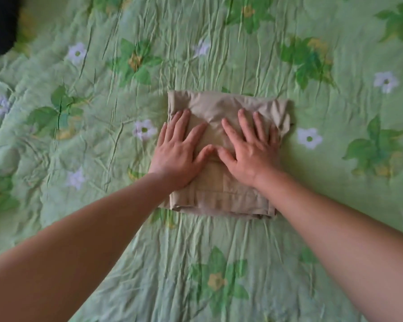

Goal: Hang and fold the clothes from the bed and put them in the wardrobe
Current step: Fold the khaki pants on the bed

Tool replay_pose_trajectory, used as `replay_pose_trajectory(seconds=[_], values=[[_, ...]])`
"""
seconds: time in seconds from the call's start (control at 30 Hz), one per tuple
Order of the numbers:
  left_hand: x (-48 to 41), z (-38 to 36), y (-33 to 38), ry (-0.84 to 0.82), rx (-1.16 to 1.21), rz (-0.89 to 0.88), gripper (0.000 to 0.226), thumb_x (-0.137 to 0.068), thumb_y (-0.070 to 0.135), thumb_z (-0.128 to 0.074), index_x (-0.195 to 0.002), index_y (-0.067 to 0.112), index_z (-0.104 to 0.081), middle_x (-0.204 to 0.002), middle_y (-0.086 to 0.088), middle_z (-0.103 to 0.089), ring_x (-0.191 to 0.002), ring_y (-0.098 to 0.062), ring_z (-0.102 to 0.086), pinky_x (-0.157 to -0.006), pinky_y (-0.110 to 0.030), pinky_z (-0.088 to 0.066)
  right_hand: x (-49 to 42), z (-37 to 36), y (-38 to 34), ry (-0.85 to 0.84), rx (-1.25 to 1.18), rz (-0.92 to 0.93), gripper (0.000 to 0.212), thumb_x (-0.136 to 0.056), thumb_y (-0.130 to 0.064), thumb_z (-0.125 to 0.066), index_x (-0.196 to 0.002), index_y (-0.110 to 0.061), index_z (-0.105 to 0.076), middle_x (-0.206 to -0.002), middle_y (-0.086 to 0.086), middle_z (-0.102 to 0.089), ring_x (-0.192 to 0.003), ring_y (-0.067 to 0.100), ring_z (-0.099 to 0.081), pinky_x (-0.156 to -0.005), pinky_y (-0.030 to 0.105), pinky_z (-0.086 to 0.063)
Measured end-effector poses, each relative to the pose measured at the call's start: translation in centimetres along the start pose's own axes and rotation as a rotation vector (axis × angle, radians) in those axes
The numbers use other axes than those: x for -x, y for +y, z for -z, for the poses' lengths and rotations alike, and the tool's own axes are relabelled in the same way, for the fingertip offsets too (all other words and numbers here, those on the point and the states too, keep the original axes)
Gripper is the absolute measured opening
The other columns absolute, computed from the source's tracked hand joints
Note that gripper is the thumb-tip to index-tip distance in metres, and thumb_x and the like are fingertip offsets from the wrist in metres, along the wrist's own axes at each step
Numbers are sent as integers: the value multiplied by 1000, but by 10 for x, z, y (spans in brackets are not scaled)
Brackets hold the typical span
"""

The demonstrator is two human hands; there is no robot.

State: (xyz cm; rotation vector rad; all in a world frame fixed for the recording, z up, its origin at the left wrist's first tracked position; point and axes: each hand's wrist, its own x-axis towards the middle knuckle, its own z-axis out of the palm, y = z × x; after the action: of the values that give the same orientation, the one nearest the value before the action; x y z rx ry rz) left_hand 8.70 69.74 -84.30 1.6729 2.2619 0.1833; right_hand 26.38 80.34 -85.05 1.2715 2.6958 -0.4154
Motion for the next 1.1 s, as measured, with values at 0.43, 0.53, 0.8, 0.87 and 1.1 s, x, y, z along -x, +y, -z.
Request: replay_pose_trajectory(seconds=[0.43, 0.53, 0.8, 0.87, 1.1], values=[[-13, -10, -8, 38, -11, -9, 70, -102, 63, -26, -161, 35, 0, -167, -10, 18, -153, -23, 20, -125, -45, 2, -1, -14, 34, 96, 26, -132, 74, -96, -73, -14, -160, -38, 1, -169, 13, 10, -155, 36, 10, -120, 65, 1], [19, -4, 1, 34, 169, 76, 70, -100, 67, -33, -159, 44, -3, -166, 0, 22, -154, -24, 17, -122, -44, 0, 37, -10, 23, 183, -172, -239, 73, -98, -67, -26, -161, -31, -21, -166, 25, -2, -154, 42, -5, -124, 55, -8], [62, 8, 19, 84, 657, 435, 65, -91, 23, -71, -145, 46, -42, -143, -7, -36, -126, -23, -47, -108, -37, -45, 88, -1, -19, 97, -875, -549, 58, -92, -39, -68, -146, -40, -46, -155, 15, -38, -142, 32, -38, -119, 45, -32], [51, 30, 16, 1, 813, 529, 61, -87, 8, -69, -127, 51, -53, -122, -7, -57, -93, -24, -68, -77, -38, -62, 79, 23, -6, 75, -1138, -613, 43, -84, -18, -75, -119, -42, -66, -133, 3, -57, -118, 23, -58, -97, 35, -52], [70, 111, 30, -229, 703, 424, 56, -83, 4, -74, -121, 42, -56, -91, -5, -67, -60, -7, -67, -48, -19, -52, 95, 113, 20, -327, -1181, -458, 43, -79, -1, -77, -114, -25, -70, -122, 0, -66, -106, 17, -62, -87, 26, -53]])
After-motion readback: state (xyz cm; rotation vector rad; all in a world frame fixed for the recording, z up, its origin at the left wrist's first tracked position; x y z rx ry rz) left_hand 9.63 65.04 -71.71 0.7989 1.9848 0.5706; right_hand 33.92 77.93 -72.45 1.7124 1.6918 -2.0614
